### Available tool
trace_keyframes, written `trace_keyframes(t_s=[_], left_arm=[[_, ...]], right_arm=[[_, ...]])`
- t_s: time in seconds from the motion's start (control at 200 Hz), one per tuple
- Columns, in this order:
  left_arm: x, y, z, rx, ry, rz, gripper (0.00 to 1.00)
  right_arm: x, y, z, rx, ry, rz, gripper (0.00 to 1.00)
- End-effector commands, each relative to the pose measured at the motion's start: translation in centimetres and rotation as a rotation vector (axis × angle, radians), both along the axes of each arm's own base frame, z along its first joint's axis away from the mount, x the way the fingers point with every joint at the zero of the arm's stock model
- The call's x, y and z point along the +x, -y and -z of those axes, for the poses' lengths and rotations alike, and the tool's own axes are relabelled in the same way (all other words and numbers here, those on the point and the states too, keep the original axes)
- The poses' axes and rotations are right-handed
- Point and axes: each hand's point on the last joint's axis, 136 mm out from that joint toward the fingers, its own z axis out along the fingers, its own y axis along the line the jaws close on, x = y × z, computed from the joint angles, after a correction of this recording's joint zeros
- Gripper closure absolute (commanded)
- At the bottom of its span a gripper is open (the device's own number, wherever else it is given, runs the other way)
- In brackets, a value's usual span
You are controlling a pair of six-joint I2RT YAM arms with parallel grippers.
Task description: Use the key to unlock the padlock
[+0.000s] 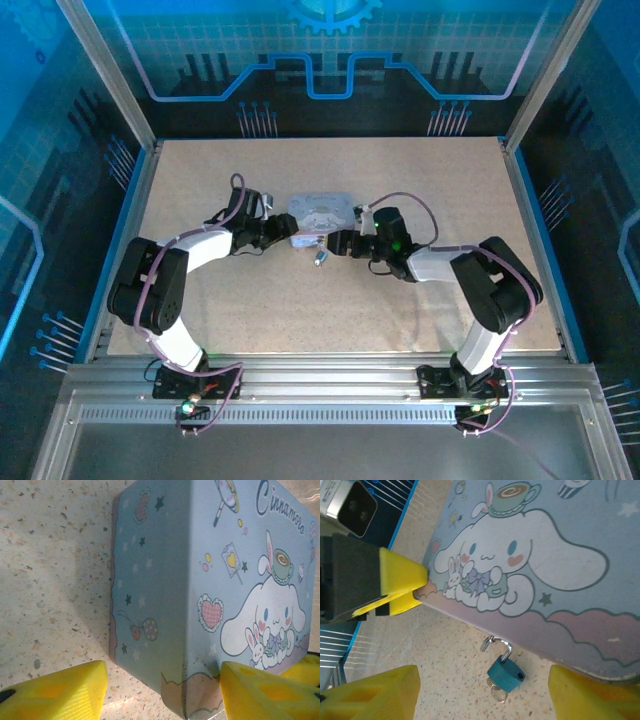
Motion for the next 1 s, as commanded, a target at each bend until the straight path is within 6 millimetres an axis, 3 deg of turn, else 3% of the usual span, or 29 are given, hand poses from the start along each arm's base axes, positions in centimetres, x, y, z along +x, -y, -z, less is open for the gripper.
trace_keyframes(t_s=[0.0,0.165,0.39,0.57,0.995], left_arm=[[-2.3,-0.2,2.3,0.041,-0.07,0.003,0.39],[-3.1,-0.2,2.4,0.043,-0.071,-0.005,0.4],[-3.0,-0.2,1.6,0.038,-0.048,-0.011,0.39],[-3.0,-0.2,1.4,0.042,-0.04,-0.014,0.39],[-3.1,-0.2,1.5,0.037,-0.041,-0.014,0.39]], right_arm=[[1.5,0.1,-0.1,0.003,0.051,-0.028,0.31],[2.0,0.3,-0.1,0.019,0.078,-0.042,0.31],[0.1,0.9,0.3,0.025,0.087,-0.063,0.31],[-0.7,-0.3,1.3,0.045,0.066,-0.092,0.31],[0.5,-3.1,2.5,0.076,0.063,-0.128,0.38]])
